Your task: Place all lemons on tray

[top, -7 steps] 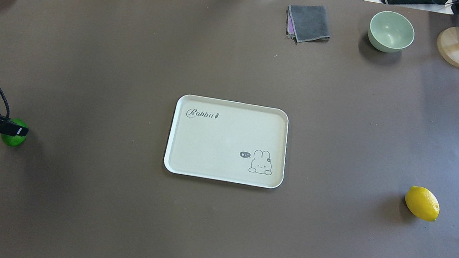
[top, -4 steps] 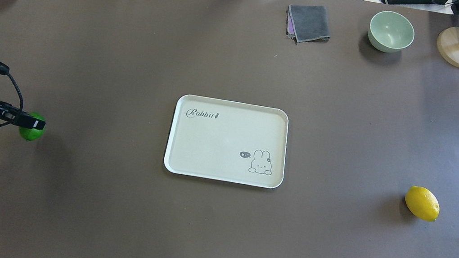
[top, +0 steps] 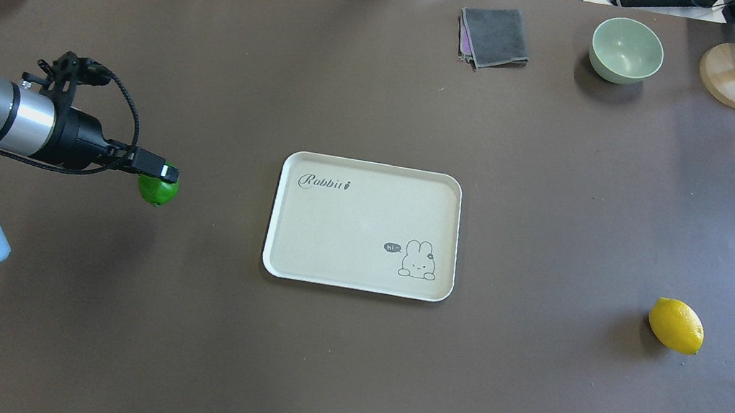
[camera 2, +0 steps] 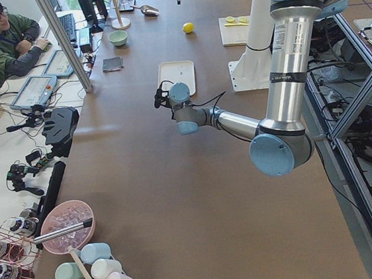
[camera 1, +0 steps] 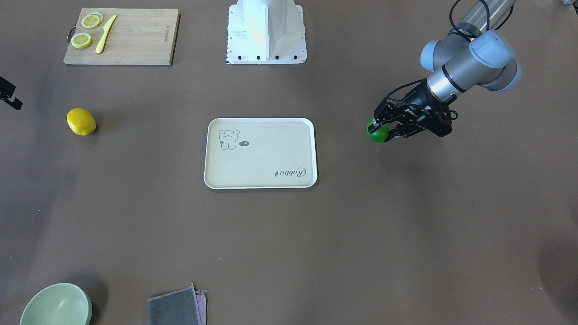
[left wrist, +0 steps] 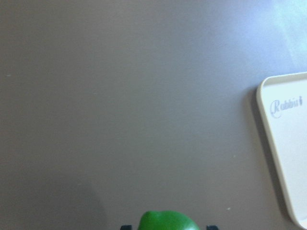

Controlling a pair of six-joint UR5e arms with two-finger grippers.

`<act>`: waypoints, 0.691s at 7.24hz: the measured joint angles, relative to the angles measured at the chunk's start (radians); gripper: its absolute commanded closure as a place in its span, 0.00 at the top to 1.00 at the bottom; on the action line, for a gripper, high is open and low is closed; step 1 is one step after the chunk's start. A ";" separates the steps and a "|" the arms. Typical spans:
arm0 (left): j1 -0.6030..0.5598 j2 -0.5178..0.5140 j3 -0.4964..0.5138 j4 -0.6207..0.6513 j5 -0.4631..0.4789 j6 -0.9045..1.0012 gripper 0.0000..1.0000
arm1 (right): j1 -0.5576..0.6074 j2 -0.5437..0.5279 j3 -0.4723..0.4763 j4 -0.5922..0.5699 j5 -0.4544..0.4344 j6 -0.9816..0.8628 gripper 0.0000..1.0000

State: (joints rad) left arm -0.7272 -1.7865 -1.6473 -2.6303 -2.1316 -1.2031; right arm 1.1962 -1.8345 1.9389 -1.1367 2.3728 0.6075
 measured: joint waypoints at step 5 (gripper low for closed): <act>0.286 -0.288 0.042 0.182 0.385 -0.186 0.45 | -0.018 0.020 -0.002 0.000 -0.002 0.001 1.00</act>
State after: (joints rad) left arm -0.4409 -2.0740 -1.6050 -2.4486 -1.7464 -1.3887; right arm 1.1782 -1.8146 1.9366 -1.1365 2.3707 0.6084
